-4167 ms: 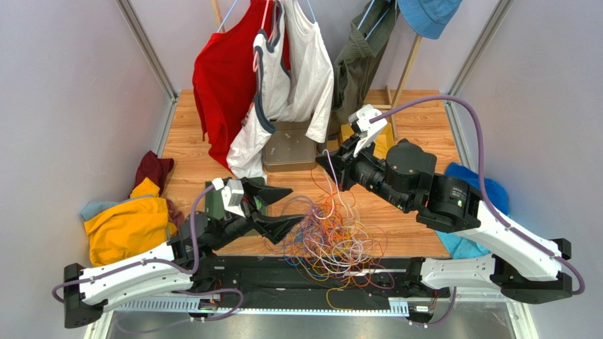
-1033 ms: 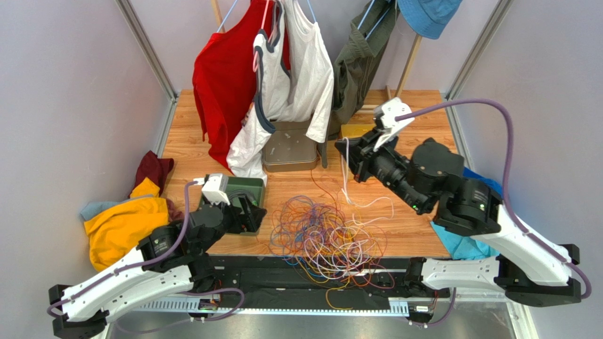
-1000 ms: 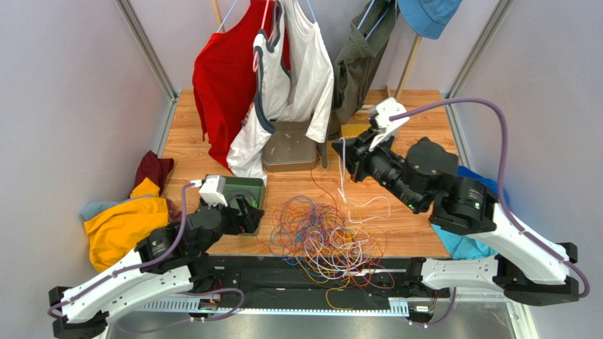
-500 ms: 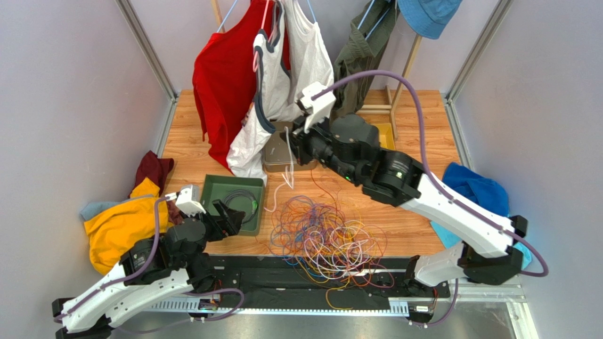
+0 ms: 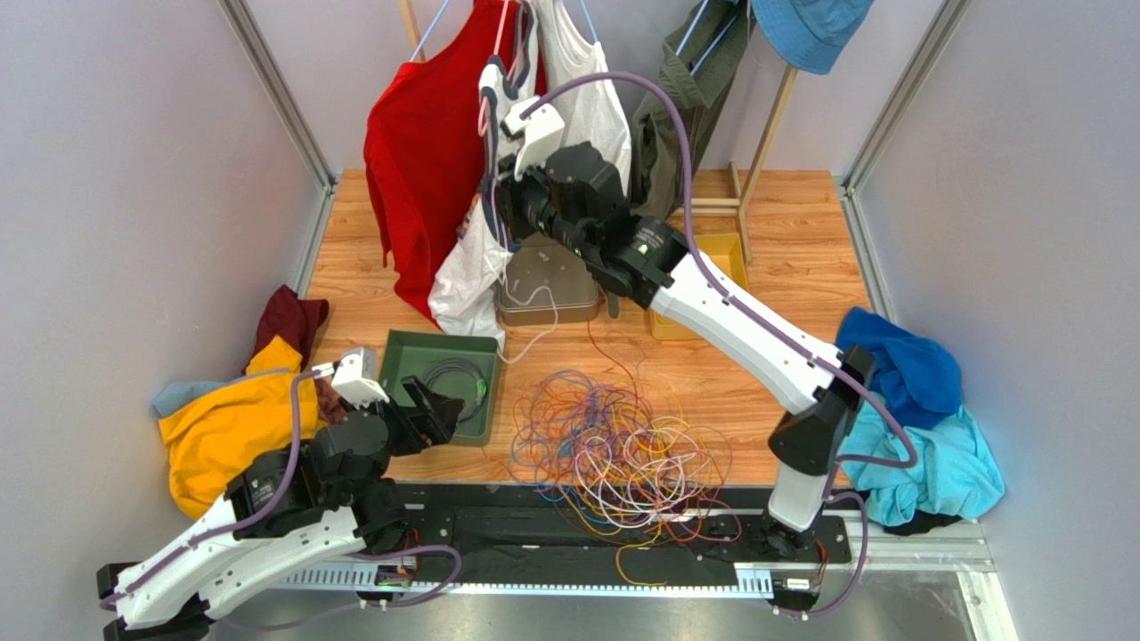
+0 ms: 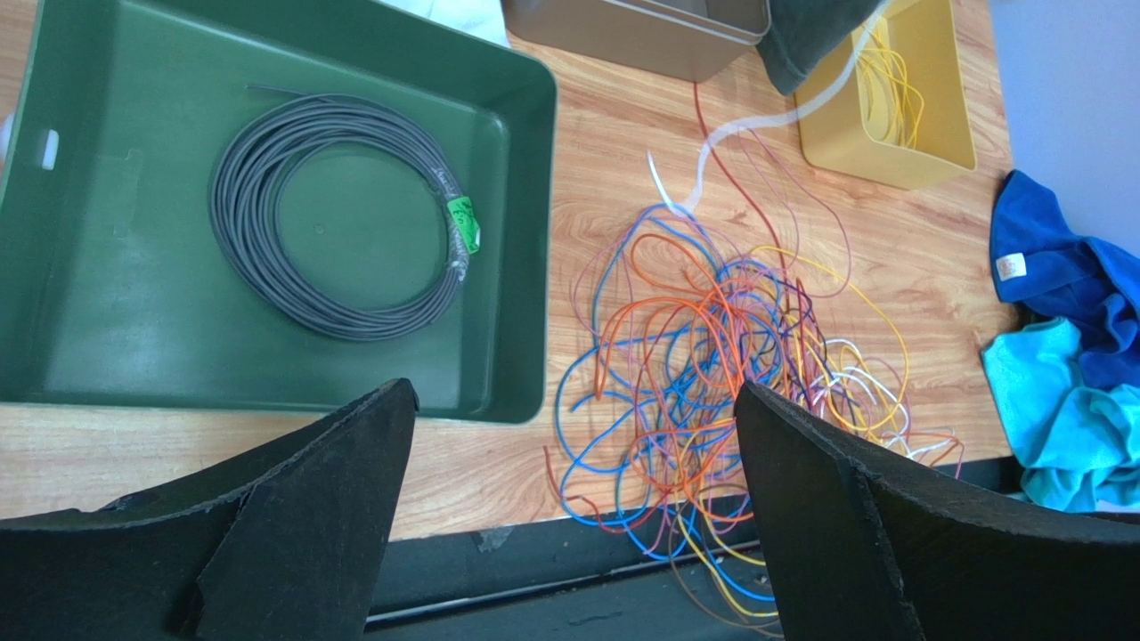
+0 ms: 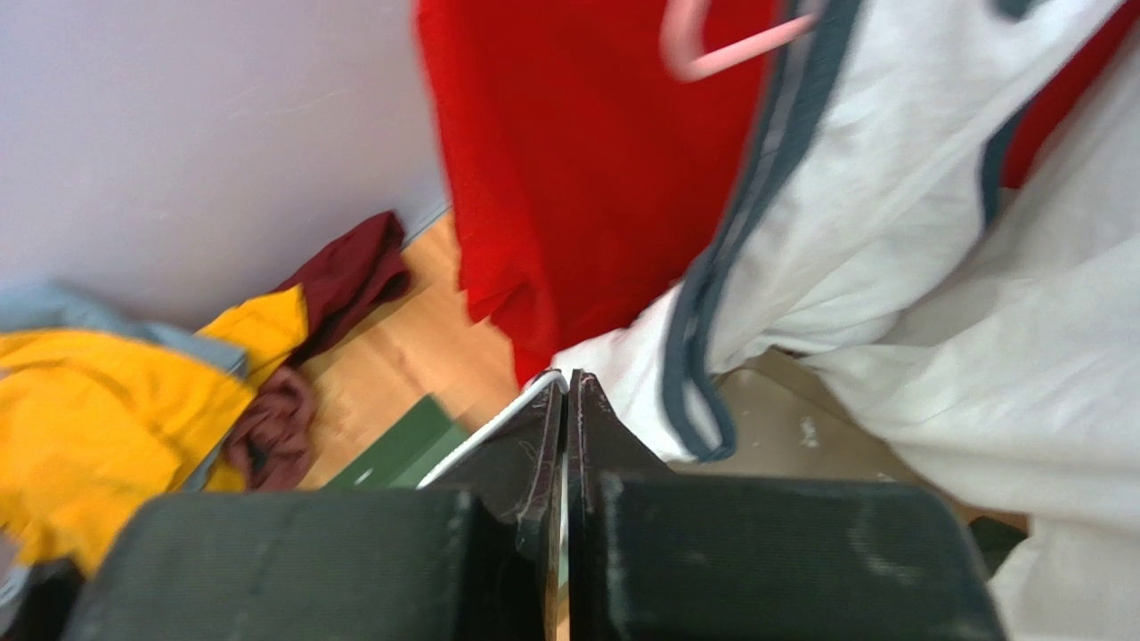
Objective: Untangle the cables
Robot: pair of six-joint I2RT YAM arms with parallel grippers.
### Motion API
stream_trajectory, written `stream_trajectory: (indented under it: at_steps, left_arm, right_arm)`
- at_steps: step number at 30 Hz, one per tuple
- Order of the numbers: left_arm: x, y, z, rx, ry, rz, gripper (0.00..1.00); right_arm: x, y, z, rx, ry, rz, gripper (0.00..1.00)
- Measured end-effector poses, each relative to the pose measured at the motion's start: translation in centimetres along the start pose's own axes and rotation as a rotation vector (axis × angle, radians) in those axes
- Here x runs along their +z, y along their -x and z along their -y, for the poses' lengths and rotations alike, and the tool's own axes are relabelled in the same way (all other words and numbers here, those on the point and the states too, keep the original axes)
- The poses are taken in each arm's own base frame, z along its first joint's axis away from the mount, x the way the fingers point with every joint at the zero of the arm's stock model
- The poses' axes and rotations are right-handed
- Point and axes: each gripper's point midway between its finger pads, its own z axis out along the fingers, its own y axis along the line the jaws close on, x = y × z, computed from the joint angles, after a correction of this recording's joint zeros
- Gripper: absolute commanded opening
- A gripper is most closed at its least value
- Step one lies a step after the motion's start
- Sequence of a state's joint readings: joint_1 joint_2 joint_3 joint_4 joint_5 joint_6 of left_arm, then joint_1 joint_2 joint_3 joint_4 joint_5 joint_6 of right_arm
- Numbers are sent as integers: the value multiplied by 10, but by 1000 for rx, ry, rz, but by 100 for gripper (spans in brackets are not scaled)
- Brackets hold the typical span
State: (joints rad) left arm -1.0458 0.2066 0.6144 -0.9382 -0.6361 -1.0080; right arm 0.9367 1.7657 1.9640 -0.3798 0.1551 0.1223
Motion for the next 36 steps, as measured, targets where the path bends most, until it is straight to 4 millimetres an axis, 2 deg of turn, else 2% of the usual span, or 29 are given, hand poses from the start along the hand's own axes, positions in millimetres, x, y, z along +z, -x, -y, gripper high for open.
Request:
stream_trajectory:
  at_steps: [4,9,11,14,17,20,22,24,26,28,30,32,34,36]
  left_arm:
    - [-1,-1,1,-2,-7,-5,98]
    - [3,-7,-2,-8,-17,-3,98]
    - [4,-12,-5,-6,-19,-9,98]
    - [7,-17,-4,-8,-30,-17,98]
    - [11,-23,-1,-11,-47,-30,98]
    - [16,-31,1,-9,-56,-46,98]
    - [20,-36,3,-1,-54,-60,98]
    - [23,-40,3,8,-49,-71,98]
    - [26,-43,4,15,-46,-80,98]
    - [28,-45,7,17,-49,-84,98]
    - [30,-46,10,16,-55,-88,98]
    - [31,-47,12,16,-61,-91,98]
    - [32,-48,14,18,-63,-97,98]
    - [33,-49,15,19,-63,-100,98]
  right_arm:
    - [29,14,40,19,-69,41,0]
    - [52,27,84,34,-142,83,0]
    - [61,24,101,37,-169,87,0]
    - [75,7,121,42,-198,63,0]
    - [92,-22,137,48,-216,24,0]
    - [108,-68,145,60,-221,-49,0]
    - [117,-108,148,73,-221,-115,0]
    - [120,-144,150,84,-223,-182,0]
    - [121,-170,152,93,-228,-230,0]
    - [119,-187,154,95,-234,-262,0]
    - [120,-192,155,94,-237,-269,32]
    - [120,-192,157,98,-249,-269,56]
    - [119,-192,160,95,-267,-267,64]
    - [117,-192,164,92,-289,-263,67]
